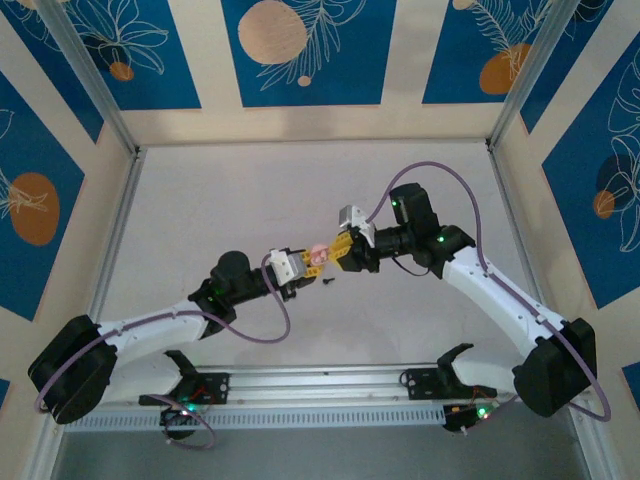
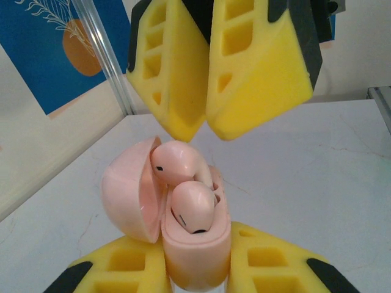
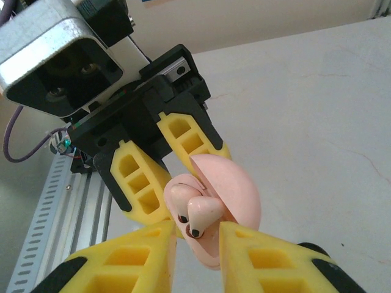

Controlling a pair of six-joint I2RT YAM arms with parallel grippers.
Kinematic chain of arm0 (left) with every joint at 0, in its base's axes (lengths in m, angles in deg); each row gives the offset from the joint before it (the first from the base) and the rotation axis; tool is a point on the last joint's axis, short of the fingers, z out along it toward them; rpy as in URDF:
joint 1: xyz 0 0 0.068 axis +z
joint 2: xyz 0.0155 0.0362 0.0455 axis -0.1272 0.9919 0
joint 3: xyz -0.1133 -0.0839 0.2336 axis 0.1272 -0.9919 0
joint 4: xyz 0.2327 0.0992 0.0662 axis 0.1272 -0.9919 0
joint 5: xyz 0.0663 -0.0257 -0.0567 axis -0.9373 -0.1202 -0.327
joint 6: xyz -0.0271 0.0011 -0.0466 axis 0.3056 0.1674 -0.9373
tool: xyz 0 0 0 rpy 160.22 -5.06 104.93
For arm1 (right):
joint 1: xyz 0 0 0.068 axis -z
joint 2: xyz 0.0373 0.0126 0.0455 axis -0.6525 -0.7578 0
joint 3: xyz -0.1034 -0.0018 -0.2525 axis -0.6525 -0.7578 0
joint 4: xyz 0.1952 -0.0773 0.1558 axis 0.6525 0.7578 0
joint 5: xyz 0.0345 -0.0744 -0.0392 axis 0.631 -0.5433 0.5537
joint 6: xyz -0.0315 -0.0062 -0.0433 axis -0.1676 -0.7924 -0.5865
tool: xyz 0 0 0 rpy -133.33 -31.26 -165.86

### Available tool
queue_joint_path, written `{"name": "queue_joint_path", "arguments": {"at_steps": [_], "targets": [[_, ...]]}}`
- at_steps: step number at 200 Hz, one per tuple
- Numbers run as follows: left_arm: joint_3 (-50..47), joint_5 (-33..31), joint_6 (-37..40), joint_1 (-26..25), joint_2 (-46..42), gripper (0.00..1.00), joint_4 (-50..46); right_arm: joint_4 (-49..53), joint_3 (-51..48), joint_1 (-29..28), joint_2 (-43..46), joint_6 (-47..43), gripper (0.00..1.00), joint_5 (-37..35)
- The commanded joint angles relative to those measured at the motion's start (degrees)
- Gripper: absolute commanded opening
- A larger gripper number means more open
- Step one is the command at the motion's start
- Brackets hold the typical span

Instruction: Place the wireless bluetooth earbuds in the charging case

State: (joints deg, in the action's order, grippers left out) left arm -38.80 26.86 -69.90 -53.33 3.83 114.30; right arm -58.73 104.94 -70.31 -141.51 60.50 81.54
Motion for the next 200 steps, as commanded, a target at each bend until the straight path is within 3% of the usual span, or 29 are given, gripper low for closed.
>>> {"name": "queue_joint_path", "arguments": {"at_steps": [1, 72, 200], "targets": [[1.30, 1.09, 0.97, -0.50, -1.48, 0.20, 0.14, 0.11, -0.26, -0.73, -1.07, 0.75, 0.25, 1.75], [1.33, 0.57, 1.10, -0.55, -2.57, 0.20, -1.24, -1.98, -0.16, -1.32, -2.46, 6.03, 0.19, -0.45], [1.46, -3.36, 1.79, -0.52, -3.28, 0.20, -2.42, -0.97, -0.29, -4.42, -3.24, 18.19, 0.18, -5.70]]}}
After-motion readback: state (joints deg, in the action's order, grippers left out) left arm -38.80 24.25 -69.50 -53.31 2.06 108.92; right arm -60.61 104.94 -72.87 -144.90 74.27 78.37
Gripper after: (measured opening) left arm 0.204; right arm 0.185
